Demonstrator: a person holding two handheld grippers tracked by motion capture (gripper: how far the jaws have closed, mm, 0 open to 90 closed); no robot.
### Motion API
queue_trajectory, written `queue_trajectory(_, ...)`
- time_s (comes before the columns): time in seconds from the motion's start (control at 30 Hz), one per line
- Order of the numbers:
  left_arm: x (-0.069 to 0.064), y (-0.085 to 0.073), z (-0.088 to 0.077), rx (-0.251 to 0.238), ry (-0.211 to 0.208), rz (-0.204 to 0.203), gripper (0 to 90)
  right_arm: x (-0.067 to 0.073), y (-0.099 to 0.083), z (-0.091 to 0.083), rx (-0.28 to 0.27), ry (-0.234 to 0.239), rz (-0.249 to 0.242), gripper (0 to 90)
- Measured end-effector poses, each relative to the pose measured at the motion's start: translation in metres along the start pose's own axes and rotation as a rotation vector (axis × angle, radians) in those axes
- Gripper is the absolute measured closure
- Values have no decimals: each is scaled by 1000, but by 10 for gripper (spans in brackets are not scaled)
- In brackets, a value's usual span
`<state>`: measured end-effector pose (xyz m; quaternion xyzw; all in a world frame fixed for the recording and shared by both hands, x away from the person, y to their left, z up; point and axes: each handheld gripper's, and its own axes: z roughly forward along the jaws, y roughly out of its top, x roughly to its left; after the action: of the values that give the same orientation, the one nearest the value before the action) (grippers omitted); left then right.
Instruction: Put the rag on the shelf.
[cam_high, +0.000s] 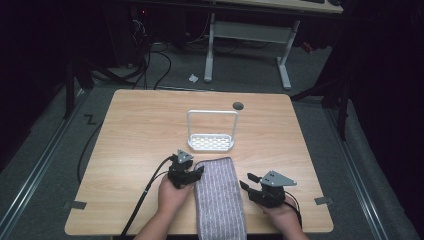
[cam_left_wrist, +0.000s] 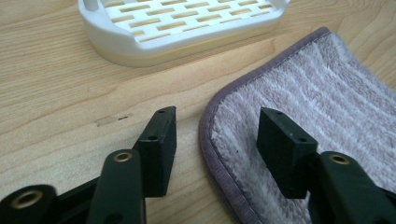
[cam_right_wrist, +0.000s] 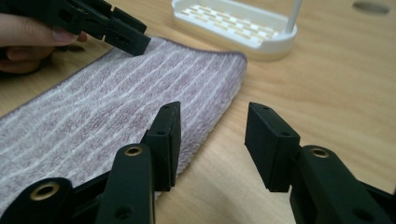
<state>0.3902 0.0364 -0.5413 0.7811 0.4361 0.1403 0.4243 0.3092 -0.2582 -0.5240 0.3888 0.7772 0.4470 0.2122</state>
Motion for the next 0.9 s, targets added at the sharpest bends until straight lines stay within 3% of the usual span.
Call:
queue_trajectory(0.07,-3,-1,0,2,-7,17,523,-1,0,2,11,5,11,546)
queue_trajectory(0.17,-7,-2,0,6,23,40,569,-1,3,4,54,10,19,521)
queue_trajectory(0.3,-5,-1,0,2,24,12,674,0,5,7,80,12,37,497)
queue_trajectory(0.47,-4,-1,1,7,-2,9,769,2,12,16,82,-5,68,463)
queue_trajectory(0.63,-2,-1,1,9,-20,0,783,4,27,51,116,-72,66,476)
queue_trajectory(0.67,-2,-1,1,9,-22,-1,783,3,30,60,123,-90,66,514)
queue_trajectory(0.9,-1,-1,1,9,-34,-15,783,-7,46,87,130,-130,101,584)
